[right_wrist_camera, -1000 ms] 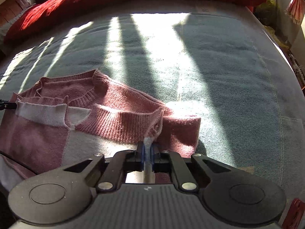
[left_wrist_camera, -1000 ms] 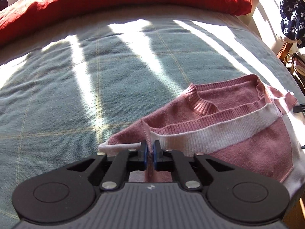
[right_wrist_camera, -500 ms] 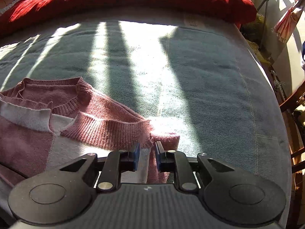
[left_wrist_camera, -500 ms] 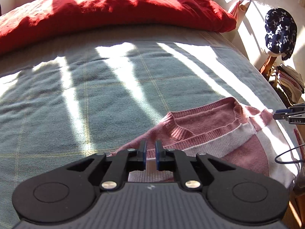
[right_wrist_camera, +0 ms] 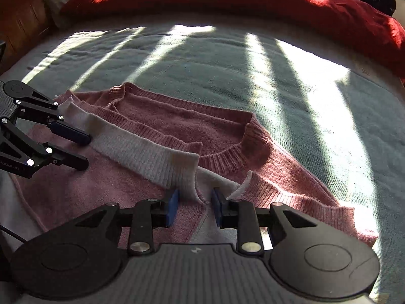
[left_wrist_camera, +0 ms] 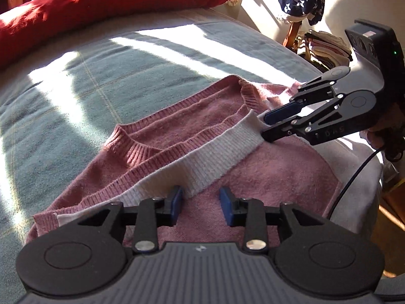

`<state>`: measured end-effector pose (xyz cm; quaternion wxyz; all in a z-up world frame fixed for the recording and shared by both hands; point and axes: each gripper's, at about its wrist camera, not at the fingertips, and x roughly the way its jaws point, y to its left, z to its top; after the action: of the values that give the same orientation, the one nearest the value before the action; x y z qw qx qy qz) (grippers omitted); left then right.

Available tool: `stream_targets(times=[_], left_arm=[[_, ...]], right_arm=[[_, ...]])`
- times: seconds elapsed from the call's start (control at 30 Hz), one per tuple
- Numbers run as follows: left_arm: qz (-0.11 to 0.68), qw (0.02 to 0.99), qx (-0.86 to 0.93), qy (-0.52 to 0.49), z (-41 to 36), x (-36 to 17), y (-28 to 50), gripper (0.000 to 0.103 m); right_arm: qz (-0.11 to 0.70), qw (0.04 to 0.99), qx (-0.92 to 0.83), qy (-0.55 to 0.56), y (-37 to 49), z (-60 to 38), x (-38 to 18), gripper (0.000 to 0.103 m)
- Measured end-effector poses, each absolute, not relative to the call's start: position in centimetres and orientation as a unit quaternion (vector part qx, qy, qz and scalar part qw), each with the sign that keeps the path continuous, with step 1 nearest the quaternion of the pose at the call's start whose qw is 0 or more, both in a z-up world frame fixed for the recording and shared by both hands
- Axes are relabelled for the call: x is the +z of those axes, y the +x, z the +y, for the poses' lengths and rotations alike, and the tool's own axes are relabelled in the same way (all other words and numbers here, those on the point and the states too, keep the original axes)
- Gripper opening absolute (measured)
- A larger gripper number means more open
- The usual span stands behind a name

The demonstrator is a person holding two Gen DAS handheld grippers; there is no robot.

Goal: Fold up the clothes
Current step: 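Raise both open tools and hold them above the folded sweater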

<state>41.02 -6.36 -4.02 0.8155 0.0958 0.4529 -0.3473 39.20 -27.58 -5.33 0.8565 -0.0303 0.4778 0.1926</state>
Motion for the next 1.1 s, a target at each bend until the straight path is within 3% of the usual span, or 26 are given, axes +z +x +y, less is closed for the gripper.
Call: stream_targets(times=[0.2, 0.43, 0.6, 0.67, 0.9, 1.0, 1.1], left_arm=[[0.449, 0.821, -0.337, 0.104, -6.5, -2.5, 41.6, 0.037], [0.482, 0.823, -0.288, 0.085, -3.8, -0.8, 38.1, 0.044], [0.511, 0.816, -0.260, 0.068, -3.4, -0.7, 35.4, 0.045], [0.520, 0.812, -0.256, 0.066, -3.6, -0.9, 34.5, 0.052], [0.549, 0.797, -0.244, 0.058, -4.3, -1.4, 31.2, 0.053], [0.560, 0.792, -0.239, 0.057, -4.5, -1.6, 29.9, 0.055], [0.562, 0.791, -0.234, 0.061, -4.6, -1.6, 29.5, 0.058]], right_arm=[[0.481, 0.856, 0.188, 0.003, 39.7, -28.7, -3.8, 0.042], [0.508, 0.822, 0.255, 0.037, 32.5, -29.8, -1.3, 0.043], [0.552, 0.771, 0.310, 0.066, 27.5, -28.4, -2.8, 0.045], [0.564, 0.764, 0.306, 0.065, 26.2, -28.0, -4.0, 0.047], [0.586, 0.762, 0.266, 0.073, 23.4, -30.0, -4.3, 0.048], [0.564, 0.787, 0.240, 0.069, 23.4, -31.8, -2.7, 0.058], [0.564, 0.796, 0.210, 0.068, 23.4, -33.6, -2.8, 0.058]])
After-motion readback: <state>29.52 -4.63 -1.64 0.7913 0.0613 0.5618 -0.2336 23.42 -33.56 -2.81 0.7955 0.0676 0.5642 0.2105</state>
